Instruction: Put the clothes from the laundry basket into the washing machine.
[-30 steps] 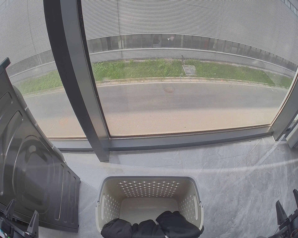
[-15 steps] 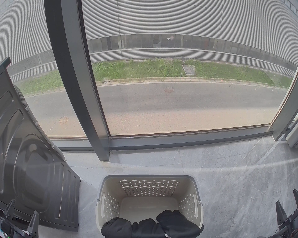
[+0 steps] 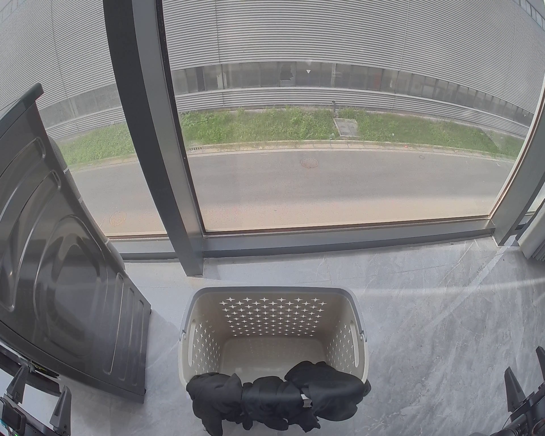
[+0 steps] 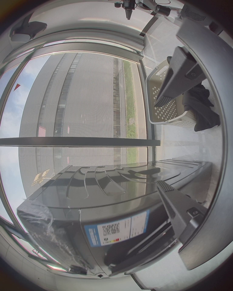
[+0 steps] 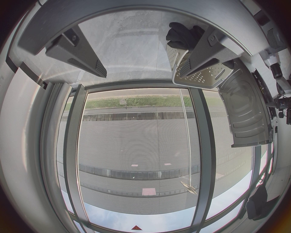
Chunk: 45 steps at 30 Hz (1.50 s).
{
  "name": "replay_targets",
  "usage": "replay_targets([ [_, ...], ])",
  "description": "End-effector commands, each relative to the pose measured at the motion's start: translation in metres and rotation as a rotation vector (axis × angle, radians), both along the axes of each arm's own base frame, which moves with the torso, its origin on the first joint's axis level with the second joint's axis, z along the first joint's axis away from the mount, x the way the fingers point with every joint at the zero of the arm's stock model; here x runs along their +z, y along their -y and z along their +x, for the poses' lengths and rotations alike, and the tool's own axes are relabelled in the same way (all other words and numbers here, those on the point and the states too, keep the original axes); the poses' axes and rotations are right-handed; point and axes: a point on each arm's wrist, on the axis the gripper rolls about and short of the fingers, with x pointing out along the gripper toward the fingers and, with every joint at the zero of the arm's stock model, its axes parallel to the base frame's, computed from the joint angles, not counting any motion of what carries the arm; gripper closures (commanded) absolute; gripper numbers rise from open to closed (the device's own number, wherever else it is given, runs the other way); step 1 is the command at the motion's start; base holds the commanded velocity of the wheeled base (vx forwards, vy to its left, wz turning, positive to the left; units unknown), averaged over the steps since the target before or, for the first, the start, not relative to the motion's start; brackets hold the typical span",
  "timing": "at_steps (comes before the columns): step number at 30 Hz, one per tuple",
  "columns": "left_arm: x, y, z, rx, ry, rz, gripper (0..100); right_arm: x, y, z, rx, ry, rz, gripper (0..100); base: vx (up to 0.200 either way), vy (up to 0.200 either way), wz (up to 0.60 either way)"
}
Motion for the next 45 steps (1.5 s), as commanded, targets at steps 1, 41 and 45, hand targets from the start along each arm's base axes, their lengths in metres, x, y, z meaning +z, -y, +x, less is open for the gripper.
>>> replay_targets([
  [1,-0.0048,0.0000,0.0001,0.002,-0.001,0.000,0,-0.0052,0.0000,0.0001,0.002,-0.001,0.000,0,-0.200,0.000,0.00],
  [41,-0.0048,0.0000,0.0000,-0.002,0.000,-0.003,0,-0.0052,0.0000,0.0001,0.002,-0.001,0.000,0,-0.155,0.000,0.00],
  [45,-0.0048,0.0001,0.0001,-0.003,-0.001,-0.003,0,-0.0052,0.0000,0.0001,0.002,-0.001,0.000,0,0.000,0.200,0.00],
])
